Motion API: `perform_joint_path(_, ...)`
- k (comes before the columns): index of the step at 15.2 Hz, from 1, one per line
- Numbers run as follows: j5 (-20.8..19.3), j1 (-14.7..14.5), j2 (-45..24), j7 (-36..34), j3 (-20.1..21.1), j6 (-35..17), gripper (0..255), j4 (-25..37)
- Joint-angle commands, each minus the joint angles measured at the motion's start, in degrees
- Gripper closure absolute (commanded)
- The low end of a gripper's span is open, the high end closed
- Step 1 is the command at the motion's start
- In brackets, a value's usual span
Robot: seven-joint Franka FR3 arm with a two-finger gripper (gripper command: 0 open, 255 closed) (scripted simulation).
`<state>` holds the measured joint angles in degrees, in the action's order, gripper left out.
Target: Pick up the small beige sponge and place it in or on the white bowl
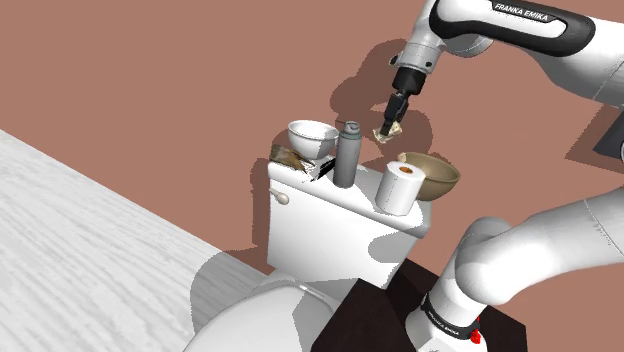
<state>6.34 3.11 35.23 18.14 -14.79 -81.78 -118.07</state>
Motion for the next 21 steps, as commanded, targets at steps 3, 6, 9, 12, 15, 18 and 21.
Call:
perform_joint_path(3,1.0,-1.1,-7.2,0.8,-1.1,-0.9,255,6.0)
perform_joint_path(6,2.3,-2.0,-14.1,1.8,-2.2,-1.6,255,11.9)
perform_joint_path(9,4.0,-2.6,-21.2,2.9,-3.4,-1.6,255,18.7)
perform_joint_path(12,6.1,-2.7,-28.7,4.0,-4.6,-0.7,255,26.4)
perform_joint_path(15,8.9,-2.2,-36.8,5.1,-5.7,1.2,255,35.6)
perform_joint_path(18,12.2,-0.6,-45.9,5.7,-6.5,4.3,255,46.9)
perform_joint_path(21,16.2,2.2,-55.8,5.6,-6.8,8.9,255,60.8)
